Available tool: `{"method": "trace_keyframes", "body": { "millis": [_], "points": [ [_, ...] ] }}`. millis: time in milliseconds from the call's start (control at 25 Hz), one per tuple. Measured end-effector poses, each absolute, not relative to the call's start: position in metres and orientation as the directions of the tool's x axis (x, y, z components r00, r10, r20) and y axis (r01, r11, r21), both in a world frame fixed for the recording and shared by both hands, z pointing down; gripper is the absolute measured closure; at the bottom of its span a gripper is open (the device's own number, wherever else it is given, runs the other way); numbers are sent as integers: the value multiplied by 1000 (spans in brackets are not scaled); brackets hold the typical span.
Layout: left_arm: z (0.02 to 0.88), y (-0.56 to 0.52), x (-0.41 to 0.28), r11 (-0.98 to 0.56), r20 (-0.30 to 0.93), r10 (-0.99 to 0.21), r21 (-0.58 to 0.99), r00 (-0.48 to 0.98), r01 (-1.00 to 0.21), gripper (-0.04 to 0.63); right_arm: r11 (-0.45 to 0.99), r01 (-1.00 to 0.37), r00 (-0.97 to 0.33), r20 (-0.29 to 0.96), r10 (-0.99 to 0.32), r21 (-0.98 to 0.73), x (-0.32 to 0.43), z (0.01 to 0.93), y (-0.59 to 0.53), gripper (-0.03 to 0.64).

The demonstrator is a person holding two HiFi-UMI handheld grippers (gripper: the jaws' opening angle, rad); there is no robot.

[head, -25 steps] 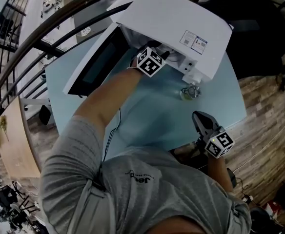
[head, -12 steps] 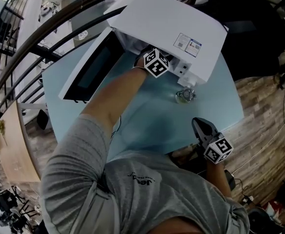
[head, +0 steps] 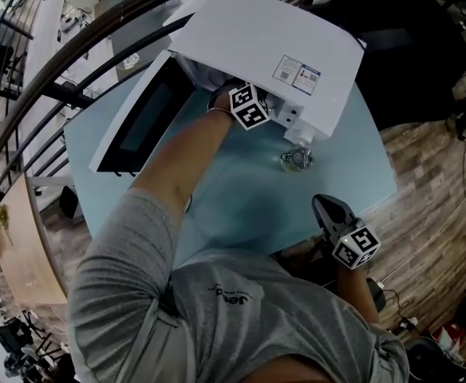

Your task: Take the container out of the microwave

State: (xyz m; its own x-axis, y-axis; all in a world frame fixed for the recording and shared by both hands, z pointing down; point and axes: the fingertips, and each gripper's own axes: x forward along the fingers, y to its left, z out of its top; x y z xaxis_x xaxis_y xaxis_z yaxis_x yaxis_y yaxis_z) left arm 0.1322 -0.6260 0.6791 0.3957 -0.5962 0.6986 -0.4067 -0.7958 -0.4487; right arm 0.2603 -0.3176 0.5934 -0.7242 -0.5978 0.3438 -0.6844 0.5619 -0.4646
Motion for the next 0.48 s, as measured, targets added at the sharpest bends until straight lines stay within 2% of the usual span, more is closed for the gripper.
{"method": "trace_keyframes", "body": {
  "millis": [40,200,480],
  "points": [
    [681,-622,132,-810,718,-578,-451,388,-373,551,564,-683,-725,341,-598,-464,260,592,-318,598],
    [684,-608,128,-849,763,-525,-434,379,-301,562,566,-683,-726,340,-598,-462,257,590,-319,598],
    [678,-570,110,-892,807,-440,-342,395,-295,565,594,-670,-740,331,-586,-445,238,579,-317,598]
  ]
}}
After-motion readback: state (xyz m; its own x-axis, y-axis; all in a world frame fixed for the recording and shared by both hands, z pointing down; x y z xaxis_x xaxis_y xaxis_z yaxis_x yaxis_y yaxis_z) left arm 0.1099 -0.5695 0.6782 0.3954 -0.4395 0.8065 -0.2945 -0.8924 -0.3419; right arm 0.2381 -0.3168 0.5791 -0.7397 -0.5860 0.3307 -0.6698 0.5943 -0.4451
